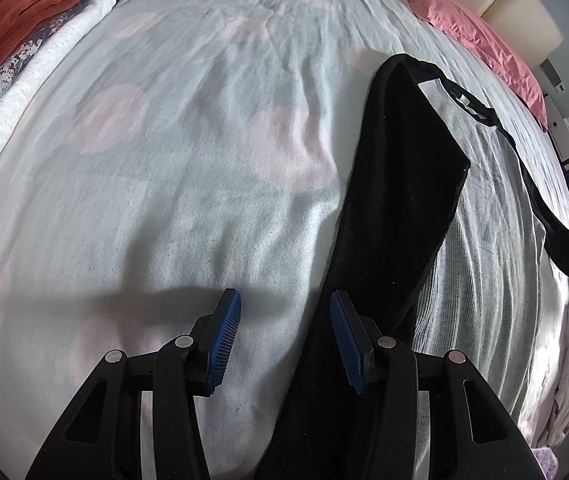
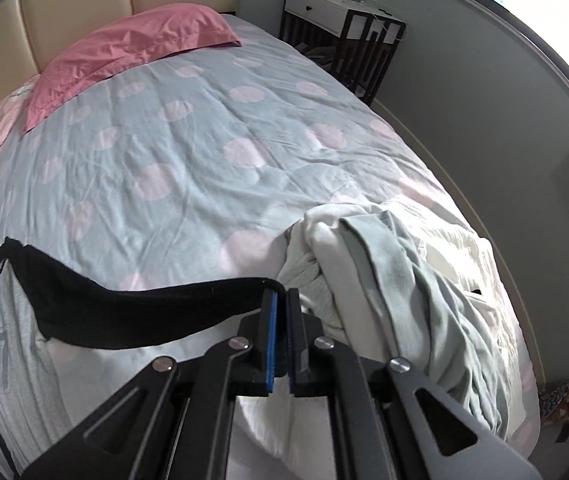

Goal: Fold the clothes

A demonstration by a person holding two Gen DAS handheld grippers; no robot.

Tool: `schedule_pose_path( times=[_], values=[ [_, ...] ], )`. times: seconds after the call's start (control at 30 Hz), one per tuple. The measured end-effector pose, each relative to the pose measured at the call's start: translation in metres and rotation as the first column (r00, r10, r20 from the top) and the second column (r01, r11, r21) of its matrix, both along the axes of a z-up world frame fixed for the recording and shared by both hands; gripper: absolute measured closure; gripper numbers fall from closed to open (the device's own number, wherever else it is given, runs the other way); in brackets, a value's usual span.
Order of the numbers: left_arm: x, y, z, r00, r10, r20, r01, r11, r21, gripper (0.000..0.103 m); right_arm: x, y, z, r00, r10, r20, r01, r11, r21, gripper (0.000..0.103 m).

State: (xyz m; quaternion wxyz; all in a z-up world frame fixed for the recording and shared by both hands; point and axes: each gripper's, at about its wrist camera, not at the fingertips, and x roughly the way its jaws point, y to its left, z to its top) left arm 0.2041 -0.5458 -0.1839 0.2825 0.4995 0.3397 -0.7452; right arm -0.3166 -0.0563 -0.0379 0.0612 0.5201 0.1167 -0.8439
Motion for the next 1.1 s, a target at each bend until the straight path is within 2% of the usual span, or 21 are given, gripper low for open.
schedule_pose_path(
  times=[0.2, 0.3, 0.43, 0.5, 0.53, 0.57, 0.7, 0.73, 0.83, 1.1],
  values=[
    [-0.012, -0.001, -0.002, 1.0, -0.013, 0.009, 0.014, 0.999, -0.04, 0.054, -0.052, 0.017, -0.051, 0.996, -0.065, 0.055, 0.061, 0.997, 0.056, 0.099],
    [-0.015, 0.001, -0.004, 1.0, -0.017, 0.022, 0.018, 0.998, -0.053, 0.054, -0.065, 0.023, -0.072, 0.994, -0.073, 0.075, 0.07, 0.996, 0.046, 0.099],
    [-0.017, 0.003, -0.004, 0.999, -0.023, 0.035, 0.026, 0.997, -0.073, 0.054, -0.071, 0.033, -0.079, 0.993, -0.084, 0.089, 0.086, 0.996, -0.026, 0.098],
    [-0.018, 0.003, -0.003, 0.999, -0.026, 0.039, 0.029, 0.996, -0.08, 0.054, -0.068, 0.04, -0.07, 0.994, -0.082, 0.079, 0.089, 0.991, -0.102, 0.093],
    [-0.017, 0.003, -0.003, 0.999, -0.028, 0.038, 0.031, 0.996, -0.082, 0.054, -0.065, 0.042, -0.064, 0.994, -0.079, 0.071, 0.088, 0.987, -0.132, 0.087],
    [-0.016, 0.003, -0.002, 0.999, -0.028, 0.036, 0.031, 0.996, -0.083, 0.054, -0.063, 0.044, -0.057, 0.996, -0.075, 0.056, 0.082, 0.987, -0.141, 0.082],
    [-0.012, 0.001, -0.001, 0.999, -0.025, 0.024, 0.026, 0.997, -0.073, 0.054, -0.05, 0.051, -0.034, 1.0, -0.027, 0.003, 0.027, 0.986, -0.166, 0.076],
    [-0.011, 0.001, 0.0, 0.999, -0.024, 0.021, 0.025, 0.997, -0.071, 0.054, -0.047, 0.052, -0.031, 1.0, -0.01, -0.002, 0.01, 0.986, -0.168, 0.072],
    [-0.009, 0.001, 0.002, 1.0, -0.022, 0.012, 0.023, 0.997, -0.068, 0.054, -0.037, 0.052, -0.028, 1.0, 0.022, -0.009, -0.023, 0.989, -0.143, 0.065],
    [-0.009, -0.001, 0.002, 1.0, -0.021, 0.02, 0.022, 0.997, -0.071, 0.054, -0.028, 0.03, -0.044, 0.991, 0.127, -0.031, -0.128, 0.991, -0.035, 0.064]
  ],
)
